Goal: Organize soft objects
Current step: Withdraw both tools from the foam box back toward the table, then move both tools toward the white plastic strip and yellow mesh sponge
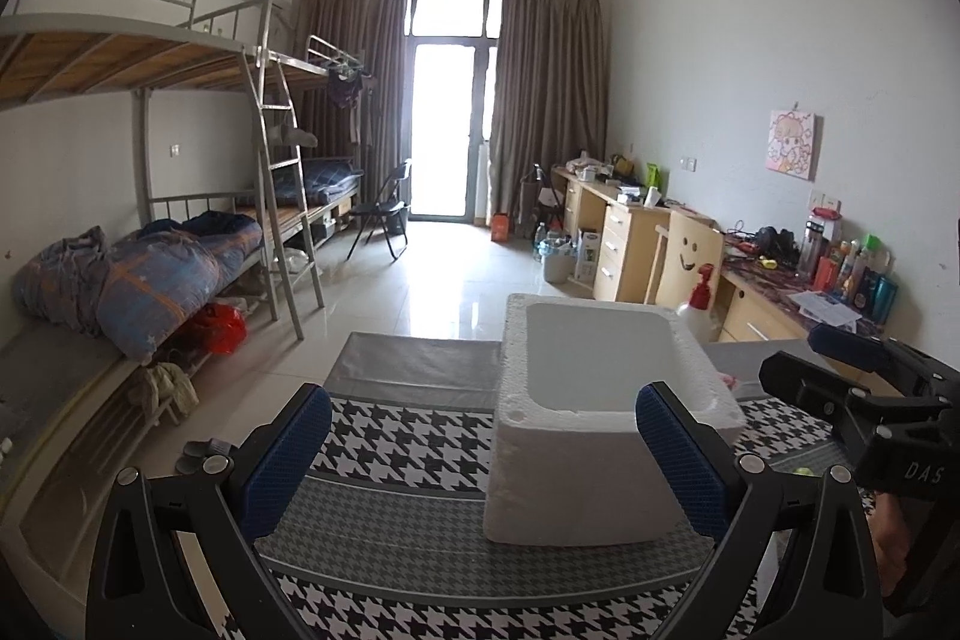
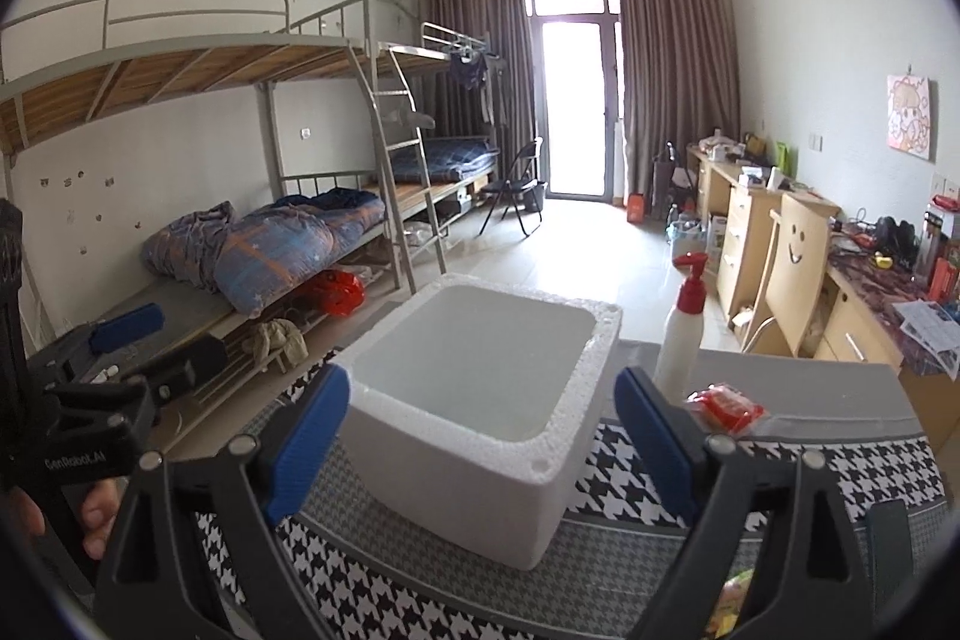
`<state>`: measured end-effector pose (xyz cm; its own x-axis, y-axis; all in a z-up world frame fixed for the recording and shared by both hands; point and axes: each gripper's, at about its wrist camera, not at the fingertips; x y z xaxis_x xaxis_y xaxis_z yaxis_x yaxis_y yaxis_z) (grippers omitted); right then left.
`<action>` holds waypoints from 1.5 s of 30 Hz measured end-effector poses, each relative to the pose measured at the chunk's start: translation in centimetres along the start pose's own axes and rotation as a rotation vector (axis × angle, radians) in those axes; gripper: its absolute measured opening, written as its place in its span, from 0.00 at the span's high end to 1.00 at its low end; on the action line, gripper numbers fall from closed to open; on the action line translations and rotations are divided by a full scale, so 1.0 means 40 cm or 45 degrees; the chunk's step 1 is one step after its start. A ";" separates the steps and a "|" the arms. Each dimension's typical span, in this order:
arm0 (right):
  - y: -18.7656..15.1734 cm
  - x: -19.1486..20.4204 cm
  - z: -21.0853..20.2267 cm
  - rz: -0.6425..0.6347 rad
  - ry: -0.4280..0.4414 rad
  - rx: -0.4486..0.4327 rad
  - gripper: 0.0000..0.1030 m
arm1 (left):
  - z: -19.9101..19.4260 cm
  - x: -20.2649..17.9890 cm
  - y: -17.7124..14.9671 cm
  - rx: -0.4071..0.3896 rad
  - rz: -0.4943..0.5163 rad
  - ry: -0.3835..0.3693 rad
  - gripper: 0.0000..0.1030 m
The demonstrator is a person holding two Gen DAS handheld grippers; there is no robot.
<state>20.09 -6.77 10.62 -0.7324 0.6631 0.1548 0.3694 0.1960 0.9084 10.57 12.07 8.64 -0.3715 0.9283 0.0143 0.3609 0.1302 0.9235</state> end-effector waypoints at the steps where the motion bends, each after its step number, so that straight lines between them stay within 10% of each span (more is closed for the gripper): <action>1: 0.000 0.000 -0.005 0.007 0.007 -0.006 0.10 | -0.002 -0.001 0.000 -0.002 0.003 0.002 0.01; 45: -0.165 -0.001 -0.105 0.001 -0.080 -0.087 0.10 | -0.070 -0.017 -0.150 -0.128 -0.007 -0.035 0.01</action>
<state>15.27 -11.11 6.24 -0.6943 0.7073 0.1325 0.3282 0.1473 0.9331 6.27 9.68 4.17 -0.3495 0.9369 -0.0003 0.2706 0.1013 0.9574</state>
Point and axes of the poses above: each gripper's, at about its wrist camera, not at the fingertips, and z roughly the way its jaws point, x to its left, y to its top, and after that the axes turned 12 degrees about y, right-handed
